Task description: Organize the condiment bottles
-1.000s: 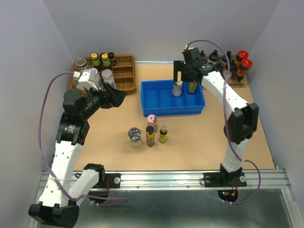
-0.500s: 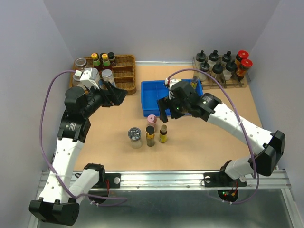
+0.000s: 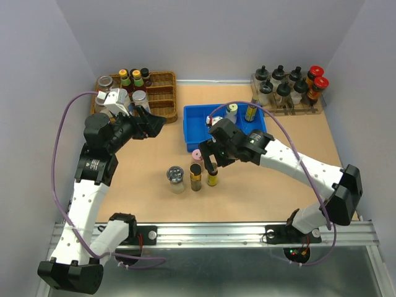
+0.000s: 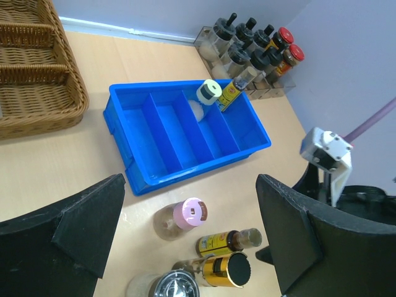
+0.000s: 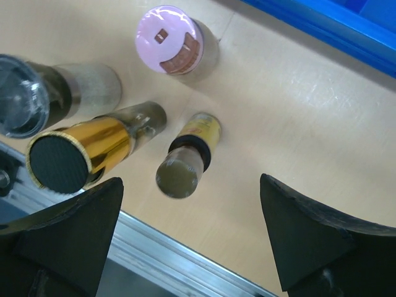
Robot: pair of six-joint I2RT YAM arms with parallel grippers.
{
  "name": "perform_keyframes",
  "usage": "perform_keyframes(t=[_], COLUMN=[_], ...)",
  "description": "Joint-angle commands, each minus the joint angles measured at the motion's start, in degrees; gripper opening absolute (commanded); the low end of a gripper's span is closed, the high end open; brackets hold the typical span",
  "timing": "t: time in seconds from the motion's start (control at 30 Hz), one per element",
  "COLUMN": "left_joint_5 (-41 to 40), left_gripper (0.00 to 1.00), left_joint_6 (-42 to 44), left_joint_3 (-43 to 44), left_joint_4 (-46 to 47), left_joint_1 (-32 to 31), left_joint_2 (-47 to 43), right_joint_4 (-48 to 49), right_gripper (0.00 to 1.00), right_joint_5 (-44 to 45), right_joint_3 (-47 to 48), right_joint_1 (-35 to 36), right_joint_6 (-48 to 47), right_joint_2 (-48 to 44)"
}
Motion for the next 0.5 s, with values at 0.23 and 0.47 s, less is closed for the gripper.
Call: perform_keyframes(t=[0.23, 0.47], left_joint_5=[0.5, 0.4], left_gripper=[0.99, 0.99], left_joint_6=[0.6, 0.7], left_joint_3=[0.3, 0.2], left_joint_4=[2.0, 1.8], left_joint_1=[-0.3, -0.3], left_joint_2=[-1.3, -1.2], right_joint_4=[0.8, 1.5], right_gripper=[0.85, 0.75], right_joint_5=[4.6, 3.5], right_joint_3=[1.3, 0.2], right_joint_1=[0.4, 0.4], right_joint_6=[3.5, 4.3], right_joint_2=[5.7, 6.6])
